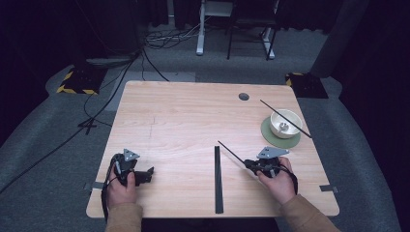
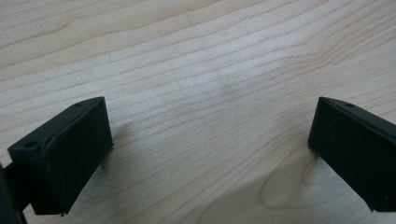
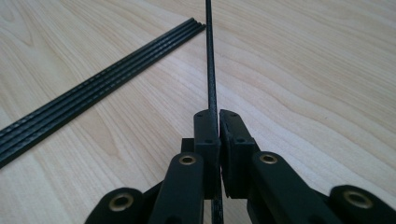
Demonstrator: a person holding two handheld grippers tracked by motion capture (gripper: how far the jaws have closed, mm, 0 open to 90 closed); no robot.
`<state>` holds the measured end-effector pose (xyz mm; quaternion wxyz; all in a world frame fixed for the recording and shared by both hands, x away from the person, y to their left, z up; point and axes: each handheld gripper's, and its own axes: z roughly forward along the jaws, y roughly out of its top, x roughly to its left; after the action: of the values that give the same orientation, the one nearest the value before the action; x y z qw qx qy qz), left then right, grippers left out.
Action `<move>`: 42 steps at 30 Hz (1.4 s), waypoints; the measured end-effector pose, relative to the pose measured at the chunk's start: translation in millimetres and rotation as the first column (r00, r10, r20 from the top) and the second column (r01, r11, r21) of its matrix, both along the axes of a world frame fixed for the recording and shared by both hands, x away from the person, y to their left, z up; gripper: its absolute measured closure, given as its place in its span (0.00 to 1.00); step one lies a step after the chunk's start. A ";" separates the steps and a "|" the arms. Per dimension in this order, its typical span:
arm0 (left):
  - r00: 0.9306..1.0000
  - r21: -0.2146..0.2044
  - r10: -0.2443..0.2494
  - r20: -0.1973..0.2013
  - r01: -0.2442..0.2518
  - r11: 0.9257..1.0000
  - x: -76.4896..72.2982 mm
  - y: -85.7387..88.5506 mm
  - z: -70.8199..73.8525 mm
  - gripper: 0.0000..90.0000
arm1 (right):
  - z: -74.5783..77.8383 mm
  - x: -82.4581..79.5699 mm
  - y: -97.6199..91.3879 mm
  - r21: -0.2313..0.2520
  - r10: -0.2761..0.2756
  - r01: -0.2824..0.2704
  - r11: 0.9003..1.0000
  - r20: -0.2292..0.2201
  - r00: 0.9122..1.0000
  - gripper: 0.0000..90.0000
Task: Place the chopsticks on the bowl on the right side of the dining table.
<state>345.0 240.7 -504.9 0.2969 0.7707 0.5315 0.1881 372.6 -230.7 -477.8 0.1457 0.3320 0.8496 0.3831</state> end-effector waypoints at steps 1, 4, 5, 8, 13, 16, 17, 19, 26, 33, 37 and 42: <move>1.000 0.000 0.000 0.000 0.000 1.000 0.0 0.0 0.0 0.00 | 4.9 -0.2 -2.1 0.010 0.006 -0.006 1.000 0.001 1.000 0.96; 1.000 0.000 0.000 0.000 0.000 1.000 0.0 0.0 0.0 0.00 | 10.9 -0.5 -5.4 0.017 0.013 -0.013 1.000 0.007 1.000 0.96; 1.000 0.000 0.000 0.000 0.000 1.000 0.0 0.0 0.0 0.00 | 15.8 -1.2 -7.2 0.021 0.016 -0.016 1.000 0.011 1.000 0.96; 1.000 0.000 0.000 0.000 0.000 1.000 0.0 0.0 0.0 0.00 | 21.1 -1.7 -9.4 0.023 0.021 -0.022 1.000 0.022 1.000 0.96; 1.000 0.000 0.000 0.000 0.000 1.000 0.0 0.0 0.1 0.00 | 43.0 -4.4 -17.4 0.046 0.044 -0.046 0.998 0.040 0.998 0.96; 1.000 0.000 0.000 0.000 0.000 1.000 0.1 0.0 0.1 0.00 | 53.1 -5.3 -21.9 0.055 0.048 -0.051 0.997 0.048 0.998 0.96; 1.000 0.000 0.000 0.000 0.000 1.000 0.1 0.0 0.1 0.00 | 63.5 -6.2 -27.5 0.061 0.049 -0.052 0.997 0.060 0.997 0.96; 1.000 0.000 0.000 0.000 0.000 1.000 0.1 0.0 0.0 0.00 | 67.2 -6.6 -29.6 0.062 0.048 -0.052 0.997 0.063 0.997 0.96; 1.000 0.000 0.000 0.000 0.000 1.000 0.0 0.0 0.1 0.00 | 95.4 -6.7 -49.1 0.077 0.029 -0.036 0.996 0.085 0.996 0.96; 1.000 0.000 0.000 0.000 0.000 1.000 0.0 0.0 0.0 0.00 | 119.1 -0.7 -64.4 0.087 0.005 -0.015 0.996 0.116 0.993 0.96; 1.000 0.000 -0.001 0.001 0.001 1.000 0.1 0.0 0.0 0.00 | 132.1 9.2 -75.3 0.083 -0.010 -0.001 0.997 0.132 0.991 0.96; 1.000 0.000 0.000 0.000 0.000 1.000 0.0 0.0 0.1 0.00 | 135.6 21.3 -82.7 0.087 -0.027 0.016 0.996 0.125 0.992 0.96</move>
<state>345.0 240.7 -504.8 0.2966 0.7708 0.5315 0.1880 393.8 -313.4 -342.2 0.1885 0.3222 0.8178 0.4380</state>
